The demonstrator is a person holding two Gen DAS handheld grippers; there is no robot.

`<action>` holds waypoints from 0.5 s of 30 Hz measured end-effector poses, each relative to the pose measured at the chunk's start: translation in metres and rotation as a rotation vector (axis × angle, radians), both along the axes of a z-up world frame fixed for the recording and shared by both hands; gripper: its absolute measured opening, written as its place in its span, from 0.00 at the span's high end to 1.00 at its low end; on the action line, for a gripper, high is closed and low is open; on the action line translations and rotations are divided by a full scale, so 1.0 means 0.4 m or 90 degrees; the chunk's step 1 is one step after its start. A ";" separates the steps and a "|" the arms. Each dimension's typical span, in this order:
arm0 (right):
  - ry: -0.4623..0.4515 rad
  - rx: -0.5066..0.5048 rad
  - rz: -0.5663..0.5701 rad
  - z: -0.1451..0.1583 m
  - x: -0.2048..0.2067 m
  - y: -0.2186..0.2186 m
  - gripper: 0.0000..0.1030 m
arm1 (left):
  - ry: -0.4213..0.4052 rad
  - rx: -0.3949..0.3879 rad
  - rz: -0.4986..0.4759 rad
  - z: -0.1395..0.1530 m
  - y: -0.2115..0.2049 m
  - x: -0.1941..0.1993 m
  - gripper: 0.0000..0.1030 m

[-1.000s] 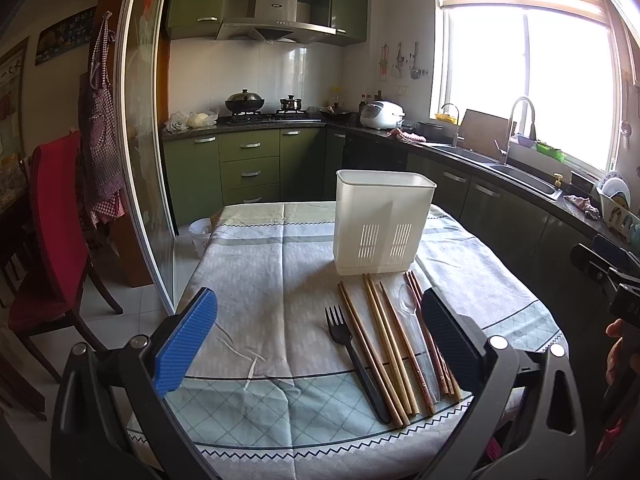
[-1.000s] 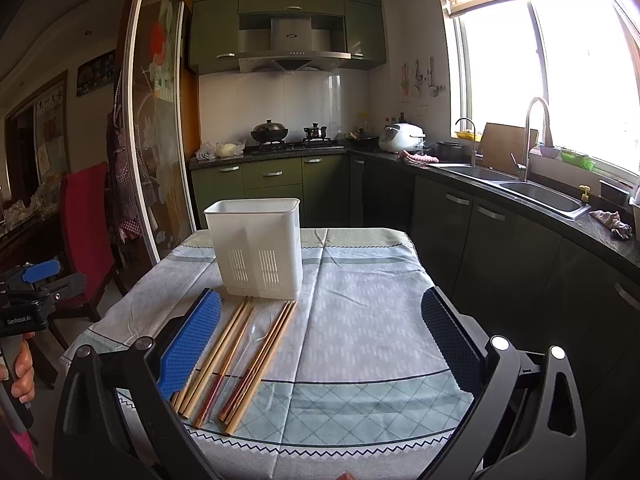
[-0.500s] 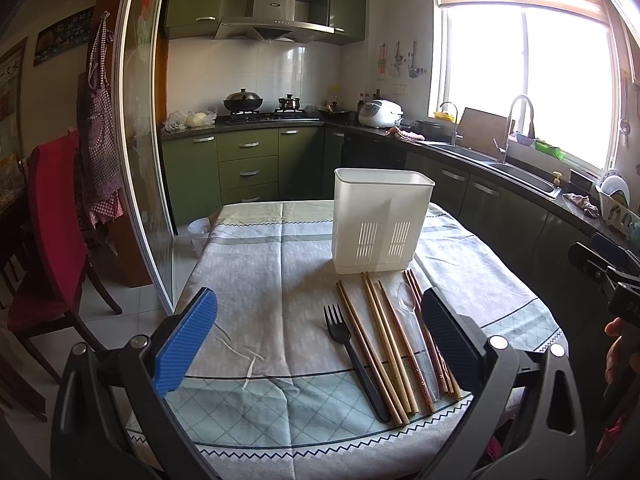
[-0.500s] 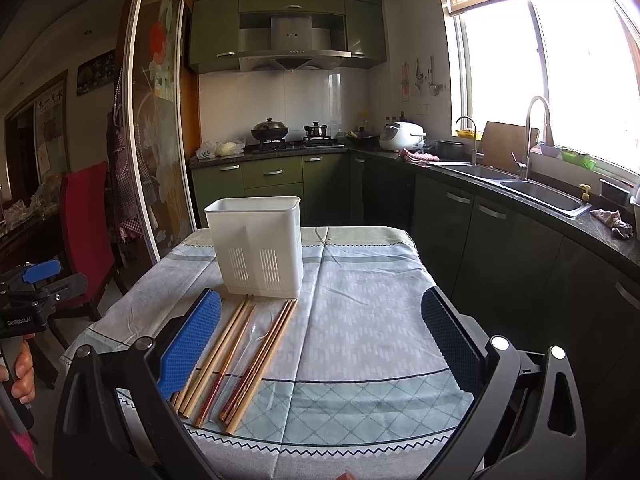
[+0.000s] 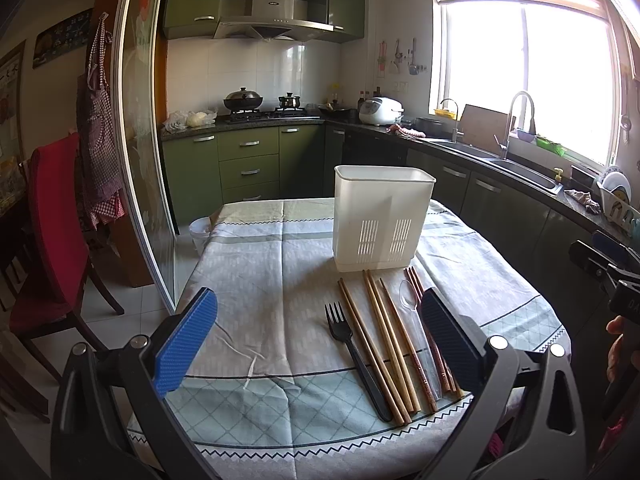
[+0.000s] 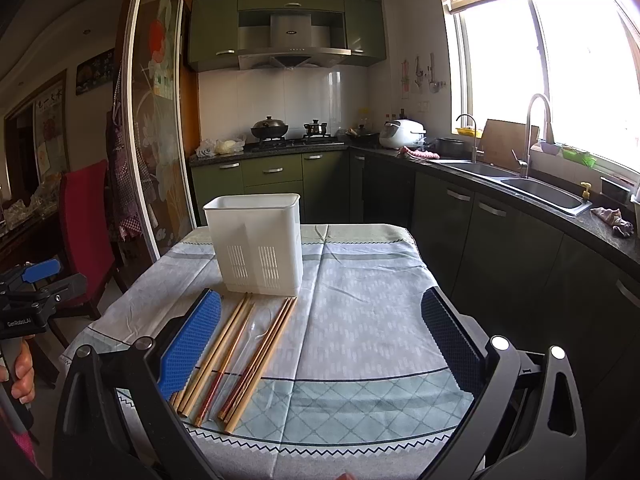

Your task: Organize utensils

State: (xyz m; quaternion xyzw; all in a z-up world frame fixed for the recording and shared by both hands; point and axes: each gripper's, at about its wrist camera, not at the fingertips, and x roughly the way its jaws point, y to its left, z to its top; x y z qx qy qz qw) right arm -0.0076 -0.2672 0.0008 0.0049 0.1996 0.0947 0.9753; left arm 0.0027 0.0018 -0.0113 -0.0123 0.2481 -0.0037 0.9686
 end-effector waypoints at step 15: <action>0.007 -0.005 0.002 -0.012 0.011 0.005 0.04 | 0.004 -0.003 -0.003 -0.004 -0.001 0.005 0.06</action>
